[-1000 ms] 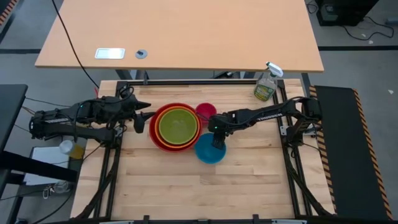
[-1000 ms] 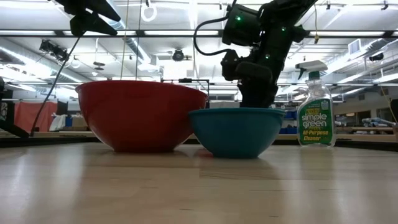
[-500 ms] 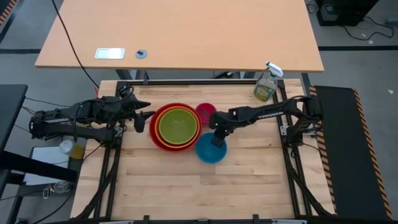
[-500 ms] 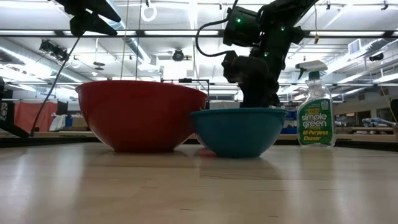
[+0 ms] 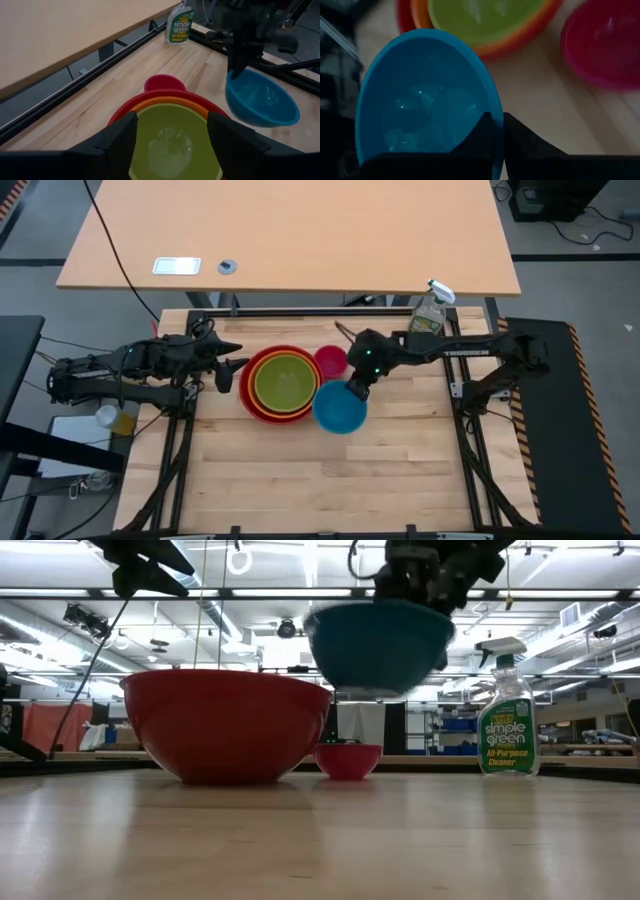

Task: Nest bowls inside each other
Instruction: Stack the blue bowl on top of the green bowl

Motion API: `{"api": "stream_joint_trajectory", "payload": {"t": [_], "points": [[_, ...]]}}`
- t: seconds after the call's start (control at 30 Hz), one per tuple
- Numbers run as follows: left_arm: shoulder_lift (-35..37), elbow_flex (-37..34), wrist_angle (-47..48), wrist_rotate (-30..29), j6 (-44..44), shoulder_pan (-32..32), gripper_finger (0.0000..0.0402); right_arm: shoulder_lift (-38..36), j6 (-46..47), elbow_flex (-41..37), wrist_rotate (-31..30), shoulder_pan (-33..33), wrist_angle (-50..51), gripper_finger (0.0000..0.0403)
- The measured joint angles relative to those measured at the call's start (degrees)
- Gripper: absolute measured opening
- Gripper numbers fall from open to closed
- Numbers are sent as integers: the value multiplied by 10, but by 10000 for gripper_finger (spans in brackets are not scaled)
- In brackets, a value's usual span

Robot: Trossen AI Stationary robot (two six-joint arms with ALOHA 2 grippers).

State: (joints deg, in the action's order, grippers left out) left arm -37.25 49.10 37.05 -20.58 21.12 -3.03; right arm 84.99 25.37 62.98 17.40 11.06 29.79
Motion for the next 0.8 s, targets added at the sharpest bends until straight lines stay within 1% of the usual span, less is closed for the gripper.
{"api": "stream_joint_trajectory", "payload": {"t": [0.1, 0.27, 0.43, 0.5, 0.57, 0.63, 0.8], "points": [[4, 0, -5, -1, 0, 0, 244, -15, 14, 0, 1, 5, -8, 26], [13, 0, -4, -2, 0, 0, 244, -17, 19, 3, 7, 5, -15, 26], [24, 0, -4, -2, 1, 0, 244, -7, 14, 56, 32, 5, -20, 26], [26, 0, -5, -2, 3, 0, 244, -2, 8, 84, 32, 8, -20, 26], [29, 0, -4, -2, 4, 0, 244, 5, 0, 113, 18, 11, -23, 26], [30, 0, -5, -2, 4, 0, 244, 23, -11, 142, -9, 11, -25, 26], [28, 0, -5, -2, 3, 0, 244, 117, -50, 228, -75, 8, -23, 27]]}}
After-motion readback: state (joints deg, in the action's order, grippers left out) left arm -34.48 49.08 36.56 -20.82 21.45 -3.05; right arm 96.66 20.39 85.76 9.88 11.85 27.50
